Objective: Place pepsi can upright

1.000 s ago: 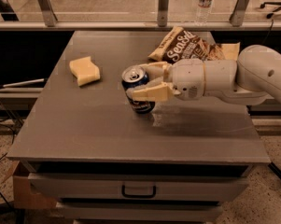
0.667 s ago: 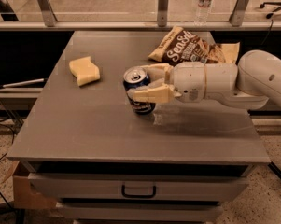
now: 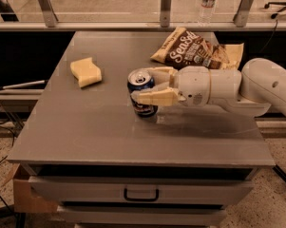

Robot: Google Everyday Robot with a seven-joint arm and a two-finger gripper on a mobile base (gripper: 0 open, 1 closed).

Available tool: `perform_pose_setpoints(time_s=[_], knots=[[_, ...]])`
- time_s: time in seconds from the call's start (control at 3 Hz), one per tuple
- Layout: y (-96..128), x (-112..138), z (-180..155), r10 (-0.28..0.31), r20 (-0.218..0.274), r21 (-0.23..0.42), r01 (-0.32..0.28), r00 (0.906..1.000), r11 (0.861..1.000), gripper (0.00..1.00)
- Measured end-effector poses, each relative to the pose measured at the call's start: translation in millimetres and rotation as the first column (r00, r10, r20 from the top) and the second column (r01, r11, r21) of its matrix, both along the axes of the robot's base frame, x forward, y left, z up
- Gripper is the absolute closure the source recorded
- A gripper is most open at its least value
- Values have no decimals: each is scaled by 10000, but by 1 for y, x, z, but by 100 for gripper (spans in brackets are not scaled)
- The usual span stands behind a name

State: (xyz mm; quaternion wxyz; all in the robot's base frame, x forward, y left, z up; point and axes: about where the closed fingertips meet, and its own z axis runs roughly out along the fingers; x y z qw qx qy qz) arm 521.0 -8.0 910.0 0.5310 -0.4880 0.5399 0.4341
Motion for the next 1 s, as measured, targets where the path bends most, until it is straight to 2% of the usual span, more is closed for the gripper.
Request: perform_pose_setpoints(time_s=[0.67, 1.0], knots=[[-2, 0, -1, 24, 55, 141, -24, 10000, 9999, 15], [-1, -1, -2, 64, 95, 66, -64, 9999, 10000, 0]])
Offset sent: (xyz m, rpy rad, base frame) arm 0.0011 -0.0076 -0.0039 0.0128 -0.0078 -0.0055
